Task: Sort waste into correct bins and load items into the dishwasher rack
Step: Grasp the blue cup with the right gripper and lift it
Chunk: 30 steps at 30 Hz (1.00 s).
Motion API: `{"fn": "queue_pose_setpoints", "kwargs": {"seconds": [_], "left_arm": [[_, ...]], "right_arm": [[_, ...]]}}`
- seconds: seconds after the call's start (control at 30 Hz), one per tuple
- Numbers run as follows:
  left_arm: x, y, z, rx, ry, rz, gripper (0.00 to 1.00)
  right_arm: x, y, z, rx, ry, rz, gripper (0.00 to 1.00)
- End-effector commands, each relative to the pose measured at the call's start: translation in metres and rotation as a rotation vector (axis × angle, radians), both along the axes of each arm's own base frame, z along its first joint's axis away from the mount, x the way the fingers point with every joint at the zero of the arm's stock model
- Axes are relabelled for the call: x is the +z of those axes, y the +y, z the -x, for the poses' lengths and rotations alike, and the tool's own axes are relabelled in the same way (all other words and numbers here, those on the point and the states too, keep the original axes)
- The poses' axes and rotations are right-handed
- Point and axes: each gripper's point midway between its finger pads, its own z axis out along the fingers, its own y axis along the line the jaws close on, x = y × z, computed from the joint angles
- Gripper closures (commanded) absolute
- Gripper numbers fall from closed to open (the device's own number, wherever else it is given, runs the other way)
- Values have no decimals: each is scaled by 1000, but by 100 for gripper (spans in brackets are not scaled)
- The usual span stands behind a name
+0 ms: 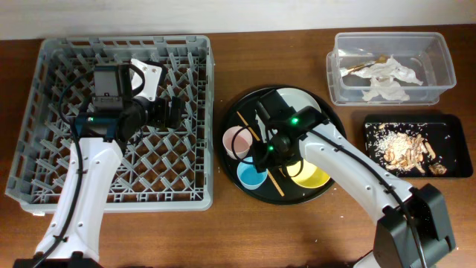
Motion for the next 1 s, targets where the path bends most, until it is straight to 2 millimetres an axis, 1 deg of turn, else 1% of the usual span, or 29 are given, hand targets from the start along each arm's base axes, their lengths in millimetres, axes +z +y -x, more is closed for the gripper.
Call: {"fn": "queue_pose_setpoints", "kwargs": {"seconds": [0.0, 0.07, 0.17, 0.2, 0.23, 0.3, 0.33, 0.37, 0.4, 0.43, 0.47, 0.5, 0.53, 0.57, 0.6, 0.63, 0.67, 0.7, 0.73, 0.77, 0.8, 0.83, 0.9, 0.97], "left_arm": [[6, -5, -1, -10, -8, 20, 1], [6, -5, -1, -10, -7, 20, 1], [5, -6, -1, -11, -5, 20, 1], [5, -5, -1, 8, 3, 35, 1], [5, -6, -1, 20, 7, 46, 1], [5, -6, -1, 69, 28, 88, 1], [5, -5, -1, 105, 41, 119, 1], [8, -13, 1, 96, 53, 169, 1], [14, -25, 5, 53, 68, 256, 1], [28, -36, 8, 3, 79, 370, 2], [37, -36, 10, -17, 85, 442, 5], [53, -34, 15, -73, 88, 569, 11], [67, -30, 22, -125, 89, 676, 27], [82, -28, 30, -185, 84, 772, 32], [98, -26, 40, -255, 79, 869, 35], [115, -29, 53, -347, 79, 965, 34], [120, -31, 57, -377, 79, 990, 31], [126, -33, 61, -412, 80, 1018, 25], [139, -37, 73, -509, 56, 1065, 13], [140, -39, 74, -525, 55, 1068, 5], [139, -45, 75, -549, 53, 1062, 1], [139, -56, 79, -590, 49, 1050, 1], [136, -79, 83, -670, 65, 1040, 1], [131, -103, 87, -750, 88, 1033, 1]], "right_arm": [[-9, -4, 5, -10, 15, 23, 47], [-11, -4, 6, -10, 17, 23, 50], [-29, -6, 10, -22, 23, 23, 58], [-31, -5, 10, -26, 24, 16, 62], [-32, -5, 10, -26, 22, 14, 67], [-30, -1, 5, -32, 7, -6, 96], [-28, 7, 6, -24, 15, -50, 96], [-20, 16, 6, -19, 26, -103, 96], [-4, 22, 4, -16, 22, -164, 96], [28, 22, -2, -27, -15, -233, 96], [55, 13, -8, -47, -60, -269, 96], [91, -5, -14, -84, -138, -322, 96], [116, -17, -15, -90, -196, -384, 96], [138, -27, -16, -111, -242, -447, 96], [160, -29, -23, -85, -309, -529, 96], [182, -16, -34, -20, -378, -645, 96], [190, -10, -39, 11, -406, -688, 96], [199, -2, -43, 57, -433, -746, 96], [211, 11, -49, 135, -465, -835, 96], [219, 22, -52, 215, -483, -917, 96], [230, 29, -53, 293, -513, -984, 96], [236, 32, -56, 326, -548, -1010, 96], [243, 34, -57, 350, -574, -1029, 96], [241, 38, -57, 359, -568, -1031, 96]]}}
